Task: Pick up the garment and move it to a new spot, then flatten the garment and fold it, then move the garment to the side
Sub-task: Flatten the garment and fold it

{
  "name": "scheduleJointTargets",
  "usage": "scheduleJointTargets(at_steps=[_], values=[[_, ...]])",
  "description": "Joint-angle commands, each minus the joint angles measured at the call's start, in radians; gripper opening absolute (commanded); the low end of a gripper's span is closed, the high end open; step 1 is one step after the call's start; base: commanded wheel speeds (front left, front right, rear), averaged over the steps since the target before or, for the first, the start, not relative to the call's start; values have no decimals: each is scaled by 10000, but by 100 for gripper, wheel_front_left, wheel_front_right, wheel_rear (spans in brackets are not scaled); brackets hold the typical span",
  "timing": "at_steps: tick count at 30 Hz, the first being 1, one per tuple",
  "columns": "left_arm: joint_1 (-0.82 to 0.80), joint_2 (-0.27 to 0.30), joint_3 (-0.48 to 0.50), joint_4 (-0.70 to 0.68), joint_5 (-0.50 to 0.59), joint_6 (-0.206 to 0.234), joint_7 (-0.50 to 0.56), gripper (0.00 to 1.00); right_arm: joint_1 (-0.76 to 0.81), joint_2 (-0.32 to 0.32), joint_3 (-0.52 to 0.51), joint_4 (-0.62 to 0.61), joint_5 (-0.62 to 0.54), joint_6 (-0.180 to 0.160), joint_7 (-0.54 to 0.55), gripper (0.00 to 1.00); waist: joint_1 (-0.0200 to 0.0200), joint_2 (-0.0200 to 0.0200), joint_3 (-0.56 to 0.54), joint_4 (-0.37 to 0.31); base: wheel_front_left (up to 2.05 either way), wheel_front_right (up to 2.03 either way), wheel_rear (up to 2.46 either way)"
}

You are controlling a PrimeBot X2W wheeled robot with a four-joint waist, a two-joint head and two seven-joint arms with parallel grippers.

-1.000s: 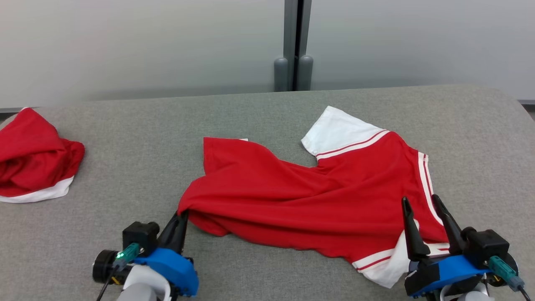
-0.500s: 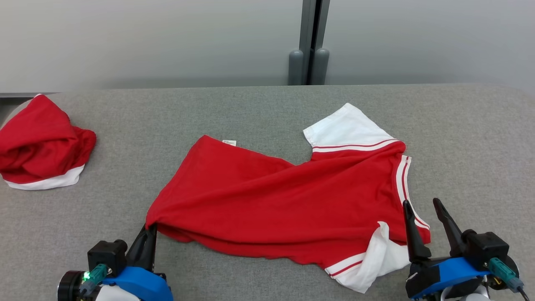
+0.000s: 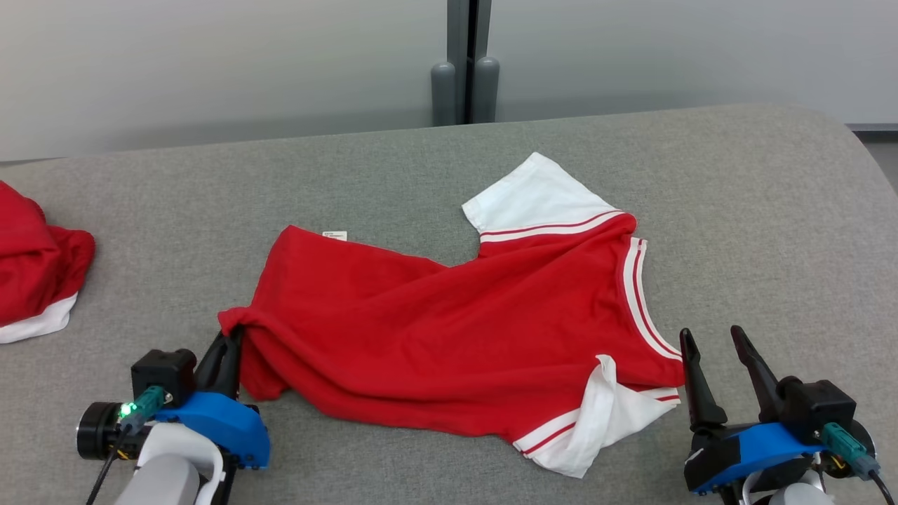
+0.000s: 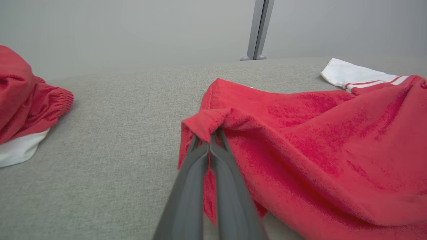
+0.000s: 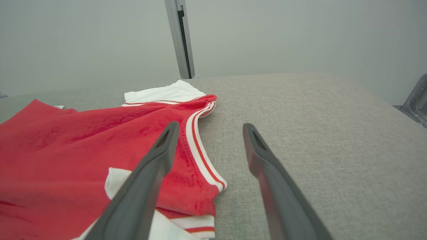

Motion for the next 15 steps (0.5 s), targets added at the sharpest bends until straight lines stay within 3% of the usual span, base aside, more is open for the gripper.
scheduleJointTargets(at_steps=[1,12,13,14,15], values=[[-419,27,95,414,-46,-121,-154,0,-163,-76,31,47,-82,6,-37,100,0,0,42,-62,0,0,0],[-1942,-484,183,3089,166,-562,-638,0,-326,-88,48,423,-137,6,-37,100,0,0,134,-265,0,0,0],[-2017,-537,210,3211,185,-556,-646,29,-312,-84,62,460,-139,6,-37,100,0,0,118,-263,0,0,0],[-2106,-494,279,3254,217,-582,-647,87,-307,-81,68,486,-140,6,-37,100,0,0,117,-254,0,0,0],[-2106,-494,279,3254,217,-582,-647,87,-307,-81,68,486,-140,6,-37,100,0,0,117,-254,0,0,0]])
